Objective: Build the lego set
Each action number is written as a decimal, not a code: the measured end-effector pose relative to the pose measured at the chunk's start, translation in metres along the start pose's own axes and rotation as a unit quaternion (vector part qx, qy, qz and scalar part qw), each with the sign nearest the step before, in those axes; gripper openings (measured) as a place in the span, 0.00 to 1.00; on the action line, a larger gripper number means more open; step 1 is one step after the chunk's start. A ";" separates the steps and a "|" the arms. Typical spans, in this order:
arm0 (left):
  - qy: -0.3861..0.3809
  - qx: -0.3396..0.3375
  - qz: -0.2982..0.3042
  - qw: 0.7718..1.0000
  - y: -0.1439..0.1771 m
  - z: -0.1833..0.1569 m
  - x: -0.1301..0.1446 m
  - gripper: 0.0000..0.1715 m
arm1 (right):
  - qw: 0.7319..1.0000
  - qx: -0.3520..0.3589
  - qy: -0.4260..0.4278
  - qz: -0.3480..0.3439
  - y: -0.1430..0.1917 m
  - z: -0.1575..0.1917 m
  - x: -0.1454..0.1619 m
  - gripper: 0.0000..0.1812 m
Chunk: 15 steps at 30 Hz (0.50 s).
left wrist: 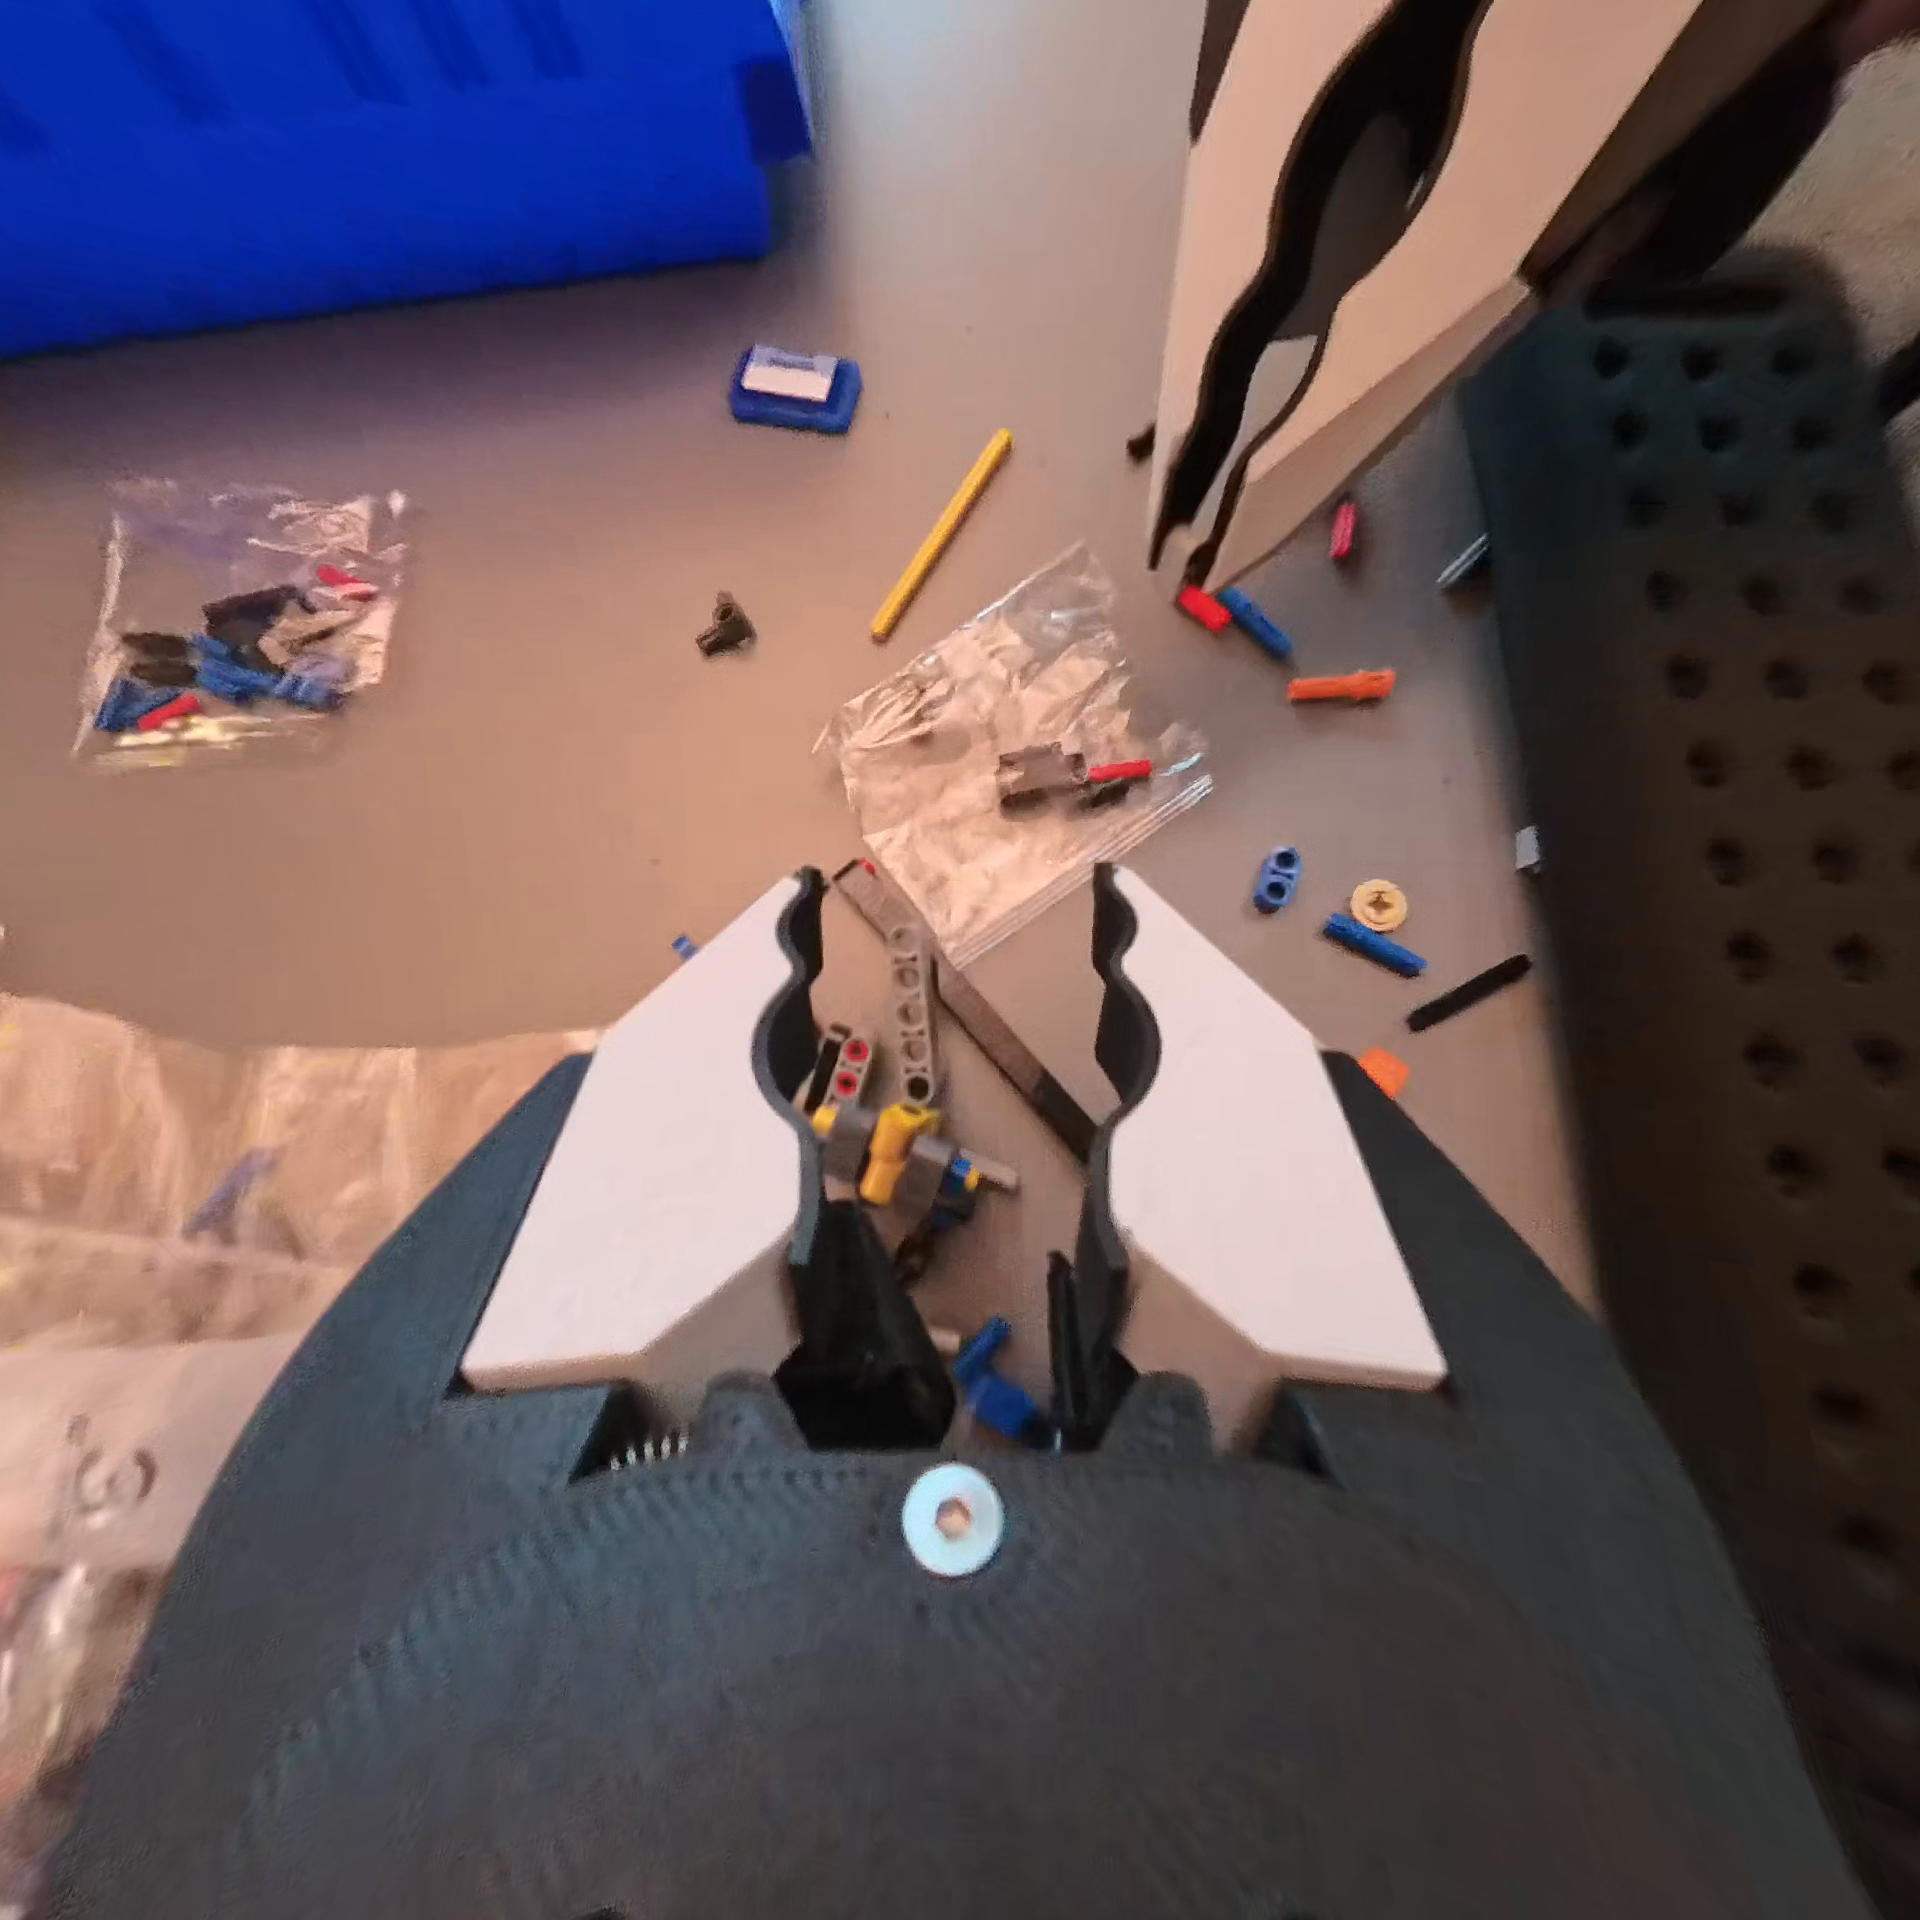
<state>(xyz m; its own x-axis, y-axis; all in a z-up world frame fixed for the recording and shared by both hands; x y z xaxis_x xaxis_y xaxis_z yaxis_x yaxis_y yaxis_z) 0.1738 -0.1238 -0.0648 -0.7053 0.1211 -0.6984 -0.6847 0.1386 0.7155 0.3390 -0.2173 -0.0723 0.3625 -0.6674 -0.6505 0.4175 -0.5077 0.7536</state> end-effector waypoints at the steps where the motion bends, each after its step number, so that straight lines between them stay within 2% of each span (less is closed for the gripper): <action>1: -0.010 0.001 0.015 1.000 -0.010 -0.003 -0.002 0.30 | 1.000 0.010 -0.003 0.007 -0.001 -0.001 0.004 0.04; 5: -0.031 0.005 0.079 0.996 -0.043 -0.011 0.000 0.32 | 0.999 0.008 -0.004 0.044 -0.005 0.001 0.019 0.04; 8: -0.033 0.020 0.090 0.995 -0.057 -0.019 -0.003 0.31 | 0.999 0.003 -0.010 0.045 -0.009 0.000 0.025 0.03; 15: -0.014 0.029 0.077 0.996 -0.063 -0.019 -0.005 0.13 | 0.999 -0.005 -0.016 0.035 -0.020 -0.003 0.025 0.04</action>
<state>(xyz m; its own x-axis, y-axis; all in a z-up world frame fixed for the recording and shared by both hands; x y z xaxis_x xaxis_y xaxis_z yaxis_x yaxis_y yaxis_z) 0.2169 -0.1519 -0.1056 -0.7956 0.1729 -0.5806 -0.5559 0.1727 0.8131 0.3422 -0.2221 -0.1037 0.3639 -0.7186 -0.5926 0.3997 -0.4542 0.7962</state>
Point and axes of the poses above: each gripper's, where its closed fingertips meet, y back along the fingers, x out of its underside, z = x × y across the jaws, the point moved 9 cm from there along y, back along the fingers, and after that the axes turned 6 degrees about x, right-handed, at the moved point
